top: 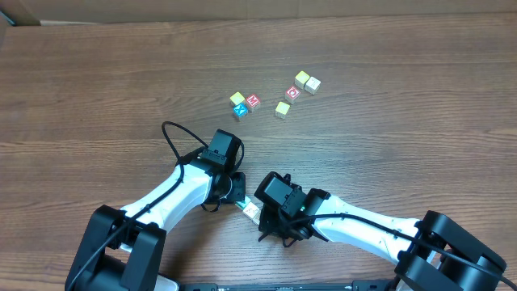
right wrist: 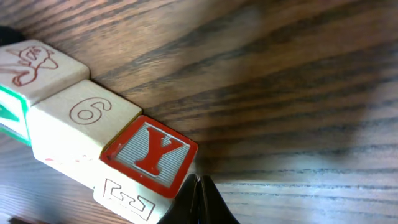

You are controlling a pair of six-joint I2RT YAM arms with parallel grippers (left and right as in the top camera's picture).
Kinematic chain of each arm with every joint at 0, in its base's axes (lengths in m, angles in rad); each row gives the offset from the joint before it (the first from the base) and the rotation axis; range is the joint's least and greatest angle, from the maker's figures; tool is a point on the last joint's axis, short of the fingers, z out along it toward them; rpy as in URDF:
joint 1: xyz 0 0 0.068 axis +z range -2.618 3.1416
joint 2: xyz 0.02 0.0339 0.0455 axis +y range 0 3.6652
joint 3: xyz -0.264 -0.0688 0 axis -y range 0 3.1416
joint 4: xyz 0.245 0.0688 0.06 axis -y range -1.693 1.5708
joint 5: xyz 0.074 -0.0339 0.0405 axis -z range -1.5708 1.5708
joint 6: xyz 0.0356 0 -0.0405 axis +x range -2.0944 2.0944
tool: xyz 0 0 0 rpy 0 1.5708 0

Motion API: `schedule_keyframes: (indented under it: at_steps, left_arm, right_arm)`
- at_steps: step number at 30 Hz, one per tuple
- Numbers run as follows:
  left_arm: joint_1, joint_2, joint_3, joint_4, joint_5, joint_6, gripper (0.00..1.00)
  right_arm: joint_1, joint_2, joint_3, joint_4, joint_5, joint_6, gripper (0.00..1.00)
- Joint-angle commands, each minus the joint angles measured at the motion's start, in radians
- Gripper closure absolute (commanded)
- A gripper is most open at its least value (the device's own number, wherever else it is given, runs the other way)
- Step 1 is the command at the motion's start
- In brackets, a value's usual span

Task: Flip 5 blocks

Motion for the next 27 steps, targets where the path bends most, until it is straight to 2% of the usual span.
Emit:
schedule_keyframes:
  at_steps: [1, 14, 27]
  left_arm:
    - [-0.01, 0.103, -0.067, 0.019, 0.021, -0.018, 0.96]
    - [-0.01, 0.103, -0.067, 0.035, 0.02, -0.018, 0.96]
    - [-0.01, 0.103, -0.067, 0.063, 0.021, -0.01, 0.96]
  right_arm:
    - [0.0, -0.002, 0.011, 0.031, -0.003, 0.081, 0.96]
    - [0.0, -0.002, 0.011, 0.031, -0.002, 0.235, 0.96]
    - [0.0, -0.002, 0.011, 0.027, 0.0, 0.288, 0.96]
